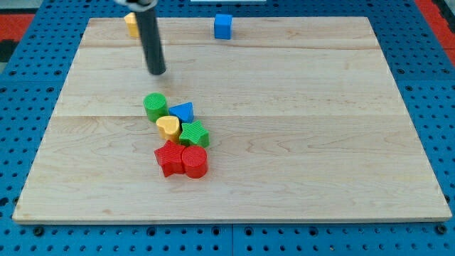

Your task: Push the yellow heart to top right side of the board

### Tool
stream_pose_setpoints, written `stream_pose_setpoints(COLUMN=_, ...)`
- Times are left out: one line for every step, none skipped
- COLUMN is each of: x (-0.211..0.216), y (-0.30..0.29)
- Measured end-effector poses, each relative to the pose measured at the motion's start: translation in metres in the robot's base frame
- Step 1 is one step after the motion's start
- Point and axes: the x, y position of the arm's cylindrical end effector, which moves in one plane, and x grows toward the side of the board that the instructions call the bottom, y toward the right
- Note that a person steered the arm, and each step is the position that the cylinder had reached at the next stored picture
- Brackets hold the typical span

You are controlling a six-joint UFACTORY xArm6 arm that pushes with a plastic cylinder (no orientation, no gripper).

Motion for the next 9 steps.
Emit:
stream_pose_setpoints(x=0.067, y=-0.016)
stream_pose_setpoints(x=0.119, y=-0.012)
stream_pose_setpoints(x=0.135, y=0.016)
stream_pose_setpoints(x=0.122, y=0.056)
stream_pose_setpoints(x=0.112, y=0.105)
stream_pose_setpoints(x=0.103, y=0.118)
stream_pose_setpoints(x=0.122, y=0.085)
stream_pose_setpoints(x=0.127, y=0.044)
stream_pose_setpoints(x=0.092, y=0.036)
